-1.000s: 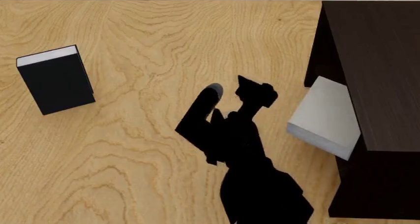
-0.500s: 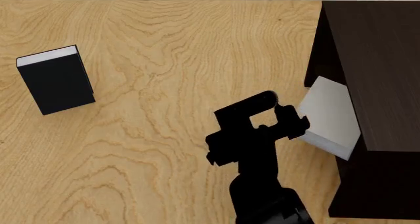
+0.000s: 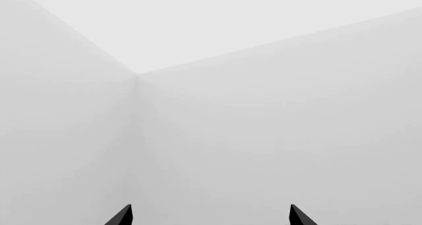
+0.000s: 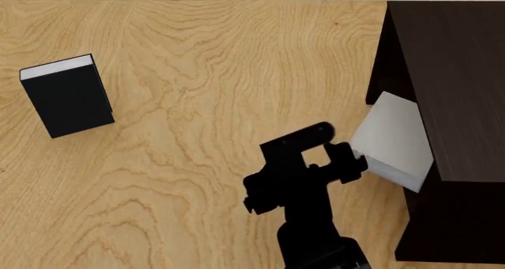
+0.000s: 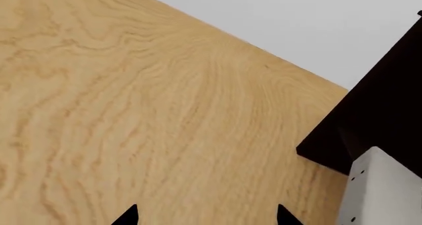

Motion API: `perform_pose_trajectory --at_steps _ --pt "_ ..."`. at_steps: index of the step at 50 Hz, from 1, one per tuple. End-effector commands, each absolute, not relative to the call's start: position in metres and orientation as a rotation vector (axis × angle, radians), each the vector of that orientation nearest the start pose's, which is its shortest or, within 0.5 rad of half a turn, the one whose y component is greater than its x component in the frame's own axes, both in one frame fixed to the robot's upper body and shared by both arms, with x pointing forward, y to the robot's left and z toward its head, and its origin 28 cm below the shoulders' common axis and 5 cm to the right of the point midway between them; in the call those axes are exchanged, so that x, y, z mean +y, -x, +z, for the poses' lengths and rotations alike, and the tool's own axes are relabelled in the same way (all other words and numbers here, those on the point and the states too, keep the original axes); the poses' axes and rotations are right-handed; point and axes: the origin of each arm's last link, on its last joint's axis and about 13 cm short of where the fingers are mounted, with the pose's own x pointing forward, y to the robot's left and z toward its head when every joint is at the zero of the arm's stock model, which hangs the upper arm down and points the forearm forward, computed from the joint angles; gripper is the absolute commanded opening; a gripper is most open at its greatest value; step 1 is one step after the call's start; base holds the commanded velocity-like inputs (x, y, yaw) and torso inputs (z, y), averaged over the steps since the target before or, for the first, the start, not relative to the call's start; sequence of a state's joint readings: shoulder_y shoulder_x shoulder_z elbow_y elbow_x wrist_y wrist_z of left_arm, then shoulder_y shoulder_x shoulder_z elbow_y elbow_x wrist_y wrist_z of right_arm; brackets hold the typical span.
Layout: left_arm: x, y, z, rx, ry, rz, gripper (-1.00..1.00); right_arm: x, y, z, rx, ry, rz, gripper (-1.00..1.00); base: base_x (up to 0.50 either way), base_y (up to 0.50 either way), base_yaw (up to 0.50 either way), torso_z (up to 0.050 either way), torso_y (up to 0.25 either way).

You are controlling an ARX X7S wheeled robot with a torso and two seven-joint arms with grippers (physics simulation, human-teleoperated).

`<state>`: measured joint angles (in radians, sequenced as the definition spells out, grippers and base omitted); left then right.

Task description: Pick up the book on the right and place it on the cabinet shelf.

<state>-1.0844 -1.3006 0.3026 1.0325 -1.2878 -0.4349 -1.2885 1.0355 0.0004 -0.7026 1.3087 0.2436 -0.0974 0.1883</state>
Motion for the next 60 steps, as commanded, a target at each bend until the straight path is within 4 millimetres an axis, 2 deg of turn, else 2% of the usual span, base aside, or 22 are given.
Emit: perform_pose_trajectory --at_steps 1,42,51,60 --pt "0.258 -0.136 0.327 -0.833 -0.148 0.328 1.00 -0.080 -0.389 0.067 0.182 0.380 0.040 1.00 0.00 0.00 0.00 0.000 0.000" --pt "0.256 -0.139 0.328 -0.837 -0.143 0.315 1.00 -0.106 -0.390 0.071 0.239 0.335 -0.291 1.00 0.00 0.00 0.00 0.000 0.000" --pt "0.256 -0.139 0.327 -0.835 -0.143 0.315 1.00 -0.111 -0.394 0.078 0.199 0.360 -0.382 1.00 0.00 0.00 0.00 0.000 0.001" --pt "0.256 -0.140 0.326 -0.833 -0.140 0.315 1.00 -0.119 -0.397 0.085 0.178 0.314 -0.468 1.00 0.00 0.00 0.00 0.000 0.000"
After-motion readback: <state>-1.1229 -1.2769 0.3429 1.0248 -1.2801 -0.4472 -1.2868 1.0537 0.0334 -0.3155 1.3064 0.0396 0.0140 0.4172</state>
